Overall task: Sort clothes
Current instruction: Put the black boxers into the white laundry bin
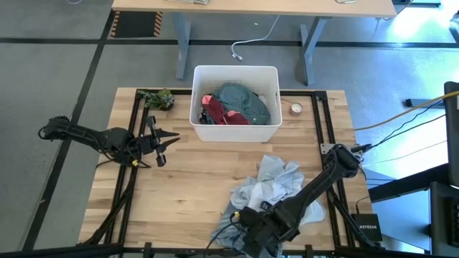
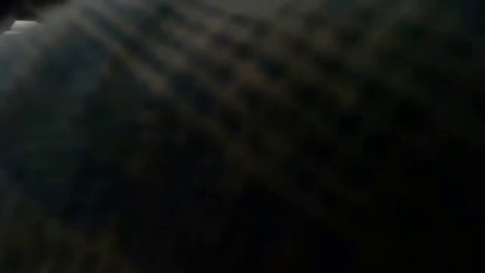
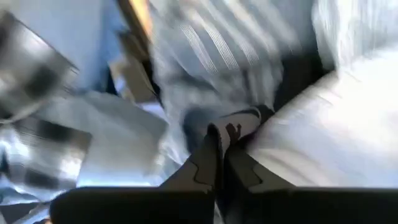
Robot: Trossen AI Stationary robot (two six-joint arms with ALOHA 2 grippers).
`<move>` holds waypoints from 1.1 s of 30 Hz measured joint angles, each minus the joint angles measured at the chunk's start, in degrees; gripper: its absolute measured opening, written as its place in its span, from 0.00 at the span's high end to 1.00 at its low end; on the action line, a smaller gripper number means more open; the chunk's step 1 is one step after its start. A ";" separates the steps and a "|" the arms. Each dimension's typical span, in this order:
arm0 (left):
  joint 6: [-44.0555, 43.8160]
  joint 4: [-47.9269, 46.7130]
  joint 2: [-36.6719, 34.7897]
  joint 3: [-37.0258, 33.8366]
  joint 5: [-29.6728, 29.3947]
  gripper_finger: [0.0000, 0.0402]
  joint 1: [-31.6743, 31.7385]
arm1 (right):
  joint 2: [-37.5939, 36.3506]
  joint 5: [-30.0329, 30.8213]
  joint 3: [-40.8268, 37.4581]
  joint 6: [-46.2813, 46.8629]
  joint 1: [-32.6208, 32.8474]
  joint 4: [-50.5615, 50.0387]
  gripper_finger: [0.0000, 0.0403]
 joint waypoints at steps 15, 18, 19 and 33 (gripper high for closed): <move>0.00 0.02 -0.01 0.00 0.00 0.86 0.00 | 0.00 28.59 18.97 -30.84 -2.48 0.30 0.98; 0.00 0.00 -0.02 0.00 0.00 0.86 0.00 | 0.00 32.79 21.66 -36.84 -4.22 0.45 0.96; 0.00 0.02 -0.01 0.00 0.00 0.86 -0.01 | 0.00 33.93 22.49 -38.90 -4.86 0.56 0.96; 0.00 0.03 0.00 0.00 0.00 0.86 -0.02 | -2.72 49.41 28.15 -68.66 -15.59 10.24 0.96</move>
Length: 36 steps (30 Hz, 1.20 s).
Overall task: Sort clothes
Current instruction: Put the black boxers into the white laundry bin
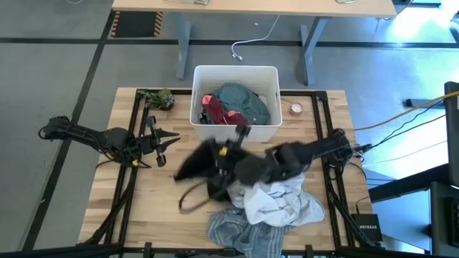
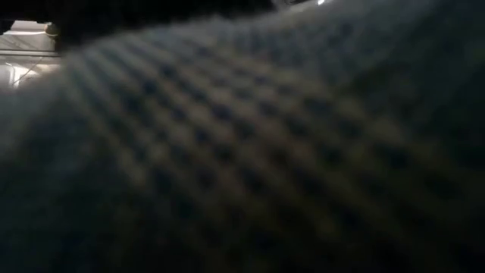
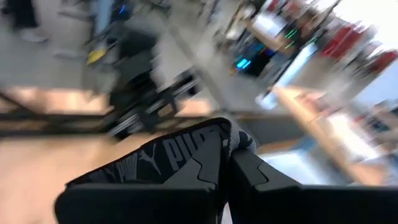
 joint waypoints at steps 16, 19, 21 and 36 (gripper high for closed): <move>-0.02 0.00 -0.01 0.00 0.00 0.86 0.00 | -9.60 4.85 0.22 -33.18 -19.23 36.30 0.95; -0.02 -0.05 0.00 0.00 0.00 0.86 0.00 | -10.18 4.85 0.22 -31.55 -22.33 37.16 0.95; -0.02 -0.03 -0.02 0.00 0.00 0.86 0.00 | -10.18 5.07 0.19 -30.37 -23.80 36.78 0.95; -0.02 -0.01 0.00 0.00 0.00 0.86 0.00 | -8.21 7.36 0.15 -12.76 -25.98 17.30 0.94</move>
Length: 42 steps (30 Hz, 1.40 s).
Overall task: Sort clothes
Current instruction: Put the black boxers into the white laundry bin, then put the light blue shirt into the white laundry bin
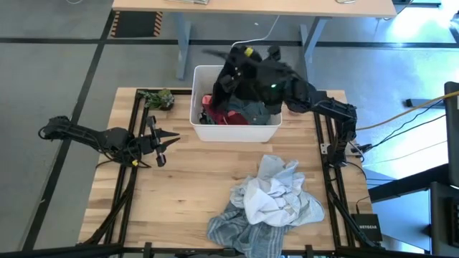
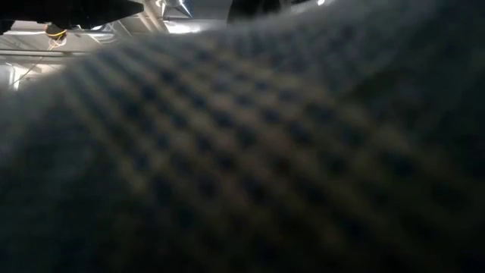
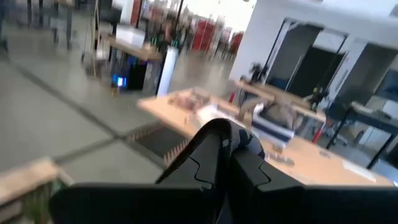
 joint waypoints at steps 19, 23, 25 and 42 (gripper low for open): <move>-1.49 -0.06 -0.01 0.00 0.00 0.86 0.00 | 0.07 -22.87 -0.04 40.38 0.23 -57.34 0.34; -1.49 -0.06 0.00 0.00 0.00 0.86 0.00 | -0.30 -26.67 -1.03 45.22 3.17 -59.57 0.33; -1.51 -0.06 -0.01 0.00 0.00 0.86 0.00 | -0.34 -27.31 -1.07 45.43 6.04 -59.24 0.33; 0.01 0.03 0.05 0.00 0.00 0.86 0.02 | -0.01 -37.98 -18.86 72.29 32.44 -57.52 0.33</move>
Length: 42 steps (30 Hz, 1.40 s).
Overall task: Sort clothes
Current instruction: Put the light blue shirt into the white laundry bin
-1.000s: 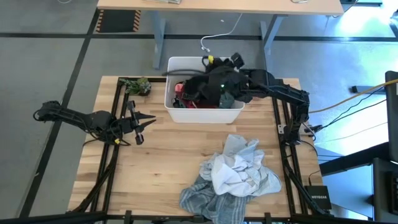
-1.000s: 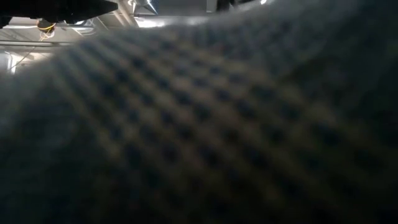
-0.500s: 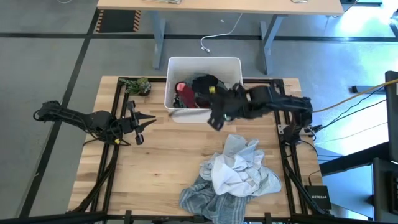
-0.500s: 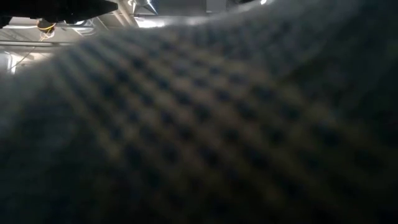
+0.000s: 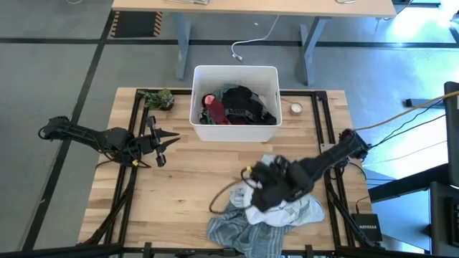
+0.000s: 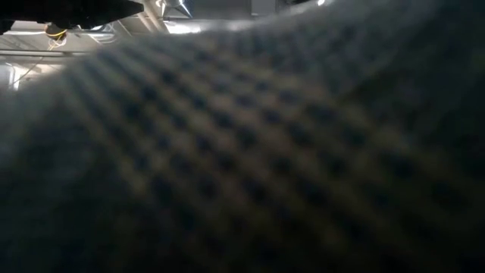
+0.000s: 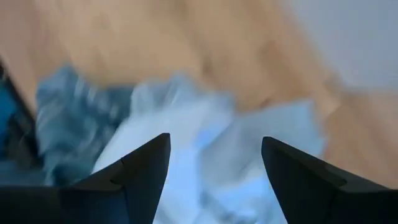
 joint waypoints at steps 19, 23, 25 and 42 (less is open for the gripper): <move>-1.26 -0.03 0.00 0.00 0.02 0.86 0.00 | 0.07 -4.99 -32.00 3.31 -0.70 26.87 0.33; -0.86 -0.04 0.00 0.00 0.01 0.86 0.22 | 0.07 -6.03 -38.34 0.01 -3.31 32.73 0.33; -0.83 -0.06 0.00 0.00 0.02 0.86 0.61 | 0.07 -8.16 -41.46 -2.28 -4.53 37.91 0.34; -3.67 -0.15 0.66 0.00 0.02 0.86 3.29 | -0.23 -15.05 -50.60 -9.75 -9.21 52.15 0.95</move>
